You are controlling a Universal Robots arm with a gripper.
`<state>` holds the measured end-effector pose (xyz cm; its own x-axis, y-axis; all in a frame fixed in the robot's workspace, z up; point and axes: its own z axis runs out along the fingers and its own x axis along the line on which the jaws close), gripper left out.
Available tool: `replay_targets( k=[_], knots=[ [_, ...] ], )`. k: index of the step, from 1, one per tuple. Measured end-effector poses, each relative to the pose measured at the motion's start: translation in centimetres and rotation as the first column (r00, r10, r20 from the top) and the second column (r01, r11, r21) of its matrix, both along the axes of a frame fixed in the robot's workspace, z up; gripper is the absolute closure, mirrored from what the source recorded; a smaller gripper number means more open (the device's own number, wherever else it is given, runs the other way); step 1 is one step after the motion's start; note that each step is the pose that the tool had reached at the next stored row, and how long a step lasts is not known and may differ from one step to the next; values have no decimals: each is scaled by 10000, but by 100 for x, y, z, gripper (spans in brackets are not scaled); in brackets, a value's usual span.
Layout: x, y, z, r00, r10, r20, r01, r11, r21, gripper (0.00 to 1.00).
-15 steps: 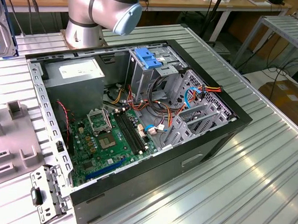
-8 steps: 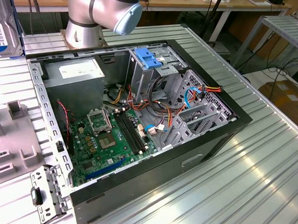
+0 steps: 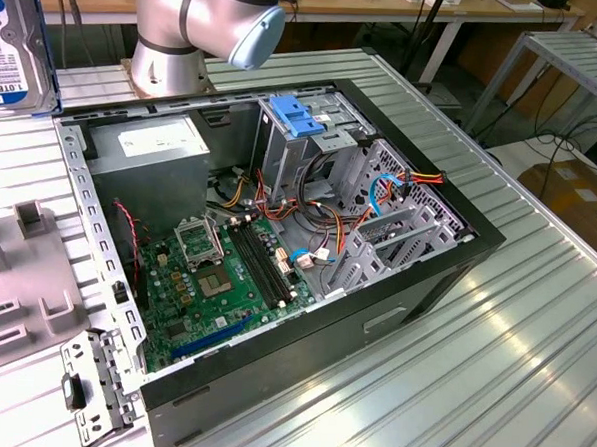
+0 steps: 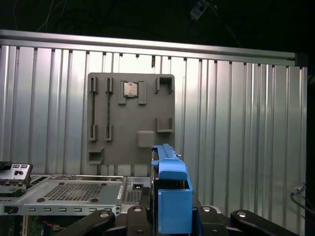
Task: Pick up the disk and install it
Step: 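Pick up the disk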
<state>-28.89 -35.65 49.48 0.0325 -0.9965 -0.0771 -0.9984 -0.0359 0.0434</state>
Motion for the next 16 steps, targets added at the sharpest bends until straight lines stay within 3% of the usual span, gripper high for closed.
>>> replay_targets(
  k=[16],
  knots=[
    [254, -25, -9, 10000, 0, -2, 0, 10000, 0, 63]
  ],
)
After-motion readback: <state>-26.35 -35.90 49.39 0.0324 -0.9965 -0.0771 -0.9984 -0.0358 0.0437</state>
